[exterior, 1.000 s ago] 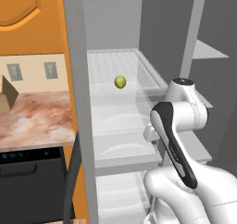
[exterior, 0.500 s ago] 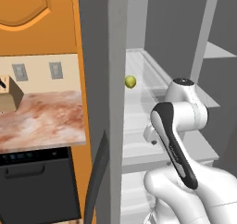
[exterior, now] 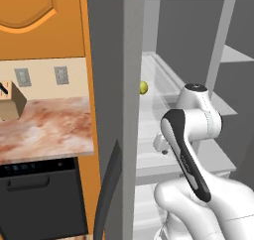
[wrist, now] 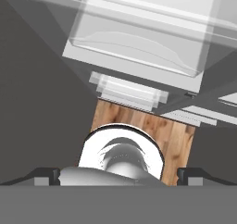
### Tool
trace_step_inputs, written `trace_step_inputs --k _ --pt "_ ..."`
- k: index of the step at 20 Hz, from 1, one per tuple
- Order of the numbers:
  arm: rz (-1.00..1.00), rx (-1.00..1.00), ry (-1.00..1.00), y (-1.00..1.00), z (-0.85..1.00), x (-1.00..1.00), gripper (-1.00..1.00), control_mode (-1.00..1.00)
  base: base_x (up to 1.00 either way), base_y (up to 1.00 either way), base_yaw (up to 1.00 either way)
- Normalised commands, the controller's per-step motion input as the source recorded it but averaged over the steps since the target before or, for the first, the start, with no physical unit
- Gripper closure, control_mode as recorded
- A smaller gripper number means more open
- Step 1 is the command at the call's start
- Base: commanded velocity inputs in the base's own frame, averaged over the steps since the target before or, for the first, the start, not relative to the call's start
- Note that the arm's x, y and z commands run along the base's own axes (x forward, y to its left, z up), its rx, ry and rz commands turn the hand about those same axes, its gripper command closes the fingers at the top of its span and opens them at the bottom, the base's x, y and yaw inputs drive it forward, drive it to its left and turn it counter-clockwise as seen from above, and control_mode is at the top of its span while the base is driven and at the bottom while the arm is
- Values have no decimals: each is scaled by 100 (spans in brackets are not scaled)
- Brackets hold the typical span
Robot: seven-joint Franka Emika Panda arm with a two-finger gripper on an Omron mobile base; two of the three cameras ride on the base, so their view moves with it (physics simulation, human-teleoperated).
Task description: Retrieve a lemon from the fridge and place it on the cutting board with the fish.
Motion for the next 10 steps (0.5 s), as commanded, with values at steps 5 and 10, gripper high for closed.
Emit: trace_step_inputs --k 5,10 --pt "0 0 -1 0 4 0 -100 -100 0 0 0" --pt "0 -3 -33 16 41 -14 -100 -100 0 0 0"
